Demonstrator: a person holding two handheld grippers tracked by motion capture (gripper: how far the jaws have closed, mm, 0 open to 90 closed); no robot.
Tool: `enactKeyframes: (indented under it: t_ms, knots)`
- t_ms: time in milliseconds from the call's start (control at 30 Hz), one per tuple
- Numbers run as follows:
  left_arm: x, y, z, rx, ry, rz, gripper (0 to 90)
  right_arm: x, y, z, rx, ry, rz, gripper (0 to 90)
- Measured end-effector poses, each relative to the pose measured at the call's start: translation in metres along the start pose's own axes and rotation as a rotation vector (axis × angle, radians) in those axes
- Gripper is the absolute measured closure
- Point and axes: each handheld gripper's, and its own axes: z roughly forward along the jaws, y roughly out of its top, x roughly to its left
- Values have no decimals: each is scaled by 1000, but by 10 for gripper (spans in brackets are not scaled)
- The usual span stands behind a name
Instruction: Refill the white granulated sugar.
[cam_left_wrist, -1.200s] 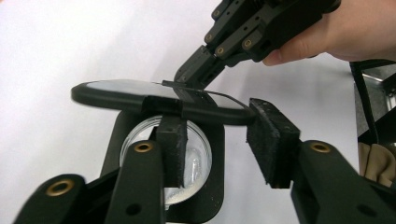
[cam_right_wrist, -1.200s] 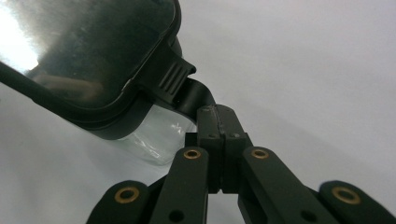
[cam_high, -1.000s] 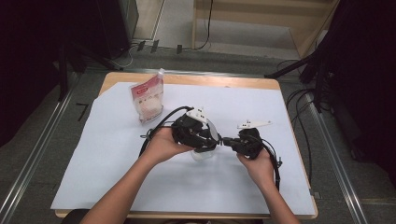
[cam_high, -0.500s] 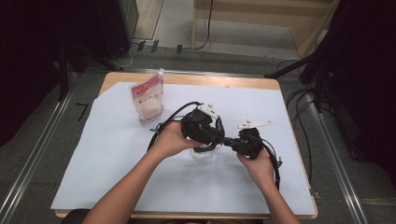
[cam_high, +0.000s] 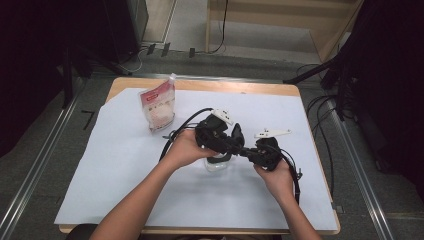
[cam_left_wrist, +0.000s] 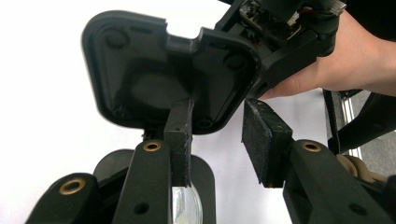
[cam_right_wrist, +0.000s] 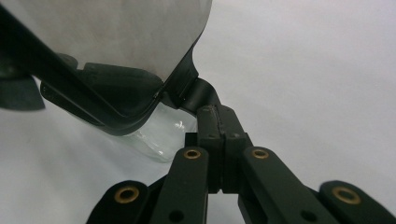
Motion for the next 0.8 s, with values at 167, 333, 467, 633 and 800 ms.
enactKeyframes:
  t_ms: [167, 333, 467, 633, 800]
  knots:
    - [2, -6, -8, -3, 1, -15, 626, 0, -1, -5, -7, 1, -5, 900]
    - [4, -15, -20, -10, -2, -38, 588, 5, -7, -16, -15, 12, -13, 869]
    - [8, -22, -28, -14, -19, -81, 545, 9, -13, -21, -13, 19, -21, 835]
    - [8, -33, -38, -20, -10, -115, 509, 18, -23, -25, -9, 43, -36, 750]
    - [11, -41, -49, -38, 6, -139, 498, 19, -30, -27, -19, 83, -36, 661]
